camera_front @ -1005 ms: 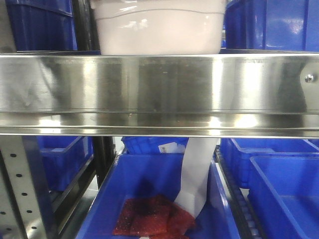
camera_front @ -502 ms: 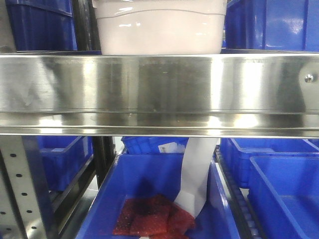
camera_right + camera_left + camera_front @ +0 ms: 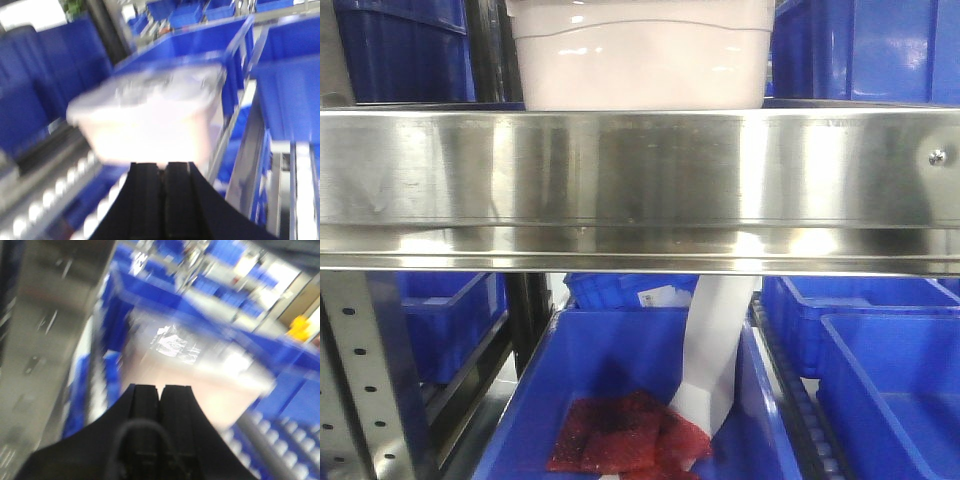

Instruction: Grab white bin and place on right shelf

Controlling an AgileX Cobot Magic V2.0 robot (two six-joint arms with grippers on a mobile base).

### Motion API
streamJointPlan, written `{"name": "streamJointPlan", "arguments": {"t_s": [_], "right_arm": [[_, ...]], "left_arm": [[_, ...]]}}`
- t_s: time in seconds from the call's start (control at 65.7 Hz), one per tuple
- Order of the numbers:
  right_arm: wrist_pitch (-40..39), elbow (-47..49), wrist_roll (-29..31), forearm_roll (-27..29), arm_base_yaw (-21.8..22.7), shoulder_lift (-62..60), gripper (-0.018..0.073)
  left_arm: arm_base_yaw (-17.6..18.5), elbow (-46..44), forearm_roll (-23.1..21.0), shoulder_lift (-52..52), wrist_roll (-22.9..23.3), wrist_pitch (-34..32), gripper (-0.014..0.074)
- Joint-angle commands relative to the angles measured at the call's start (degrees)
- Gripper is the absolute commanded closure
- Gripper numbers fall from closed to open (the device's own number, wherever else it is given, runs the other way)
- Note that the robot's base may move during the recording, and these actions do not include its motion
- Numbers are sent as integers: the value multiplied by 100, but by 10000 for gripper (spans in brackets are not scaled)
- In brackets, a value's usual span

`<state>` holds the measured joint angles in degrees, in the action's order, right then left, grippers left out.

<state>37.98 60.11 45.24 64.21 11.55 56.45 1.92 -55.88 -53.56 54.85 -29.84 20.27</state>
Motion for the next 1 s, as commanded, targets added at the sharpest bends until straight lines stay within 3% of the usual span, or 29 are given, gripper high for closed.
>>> {"name": "streamJointPlan", "arguments": {"t_s": [0.0,0.152,0.365,0.685,0.99], "right_arm": [[-409,-347,294,110,-235,-505,494],[-1269,-1625,726,110,-680,-1421,494],[-2807,-3154,727,178,-729,-3010,494],[-2380,-3851,739,-29,-722,-4641,494],[-2379,-3856,739,-29,-722,-4697,494]], "left_arm": [[36,448,-86,-497,-244,-513,715],[36,1552,-75,-1527,-508,-1063,715],[36,2691,246,-2898,-508,-1026,715],[36,3472,259,-4552,-508,-971,714],[36,3499,237,-4759,-508,-955,715]]}}
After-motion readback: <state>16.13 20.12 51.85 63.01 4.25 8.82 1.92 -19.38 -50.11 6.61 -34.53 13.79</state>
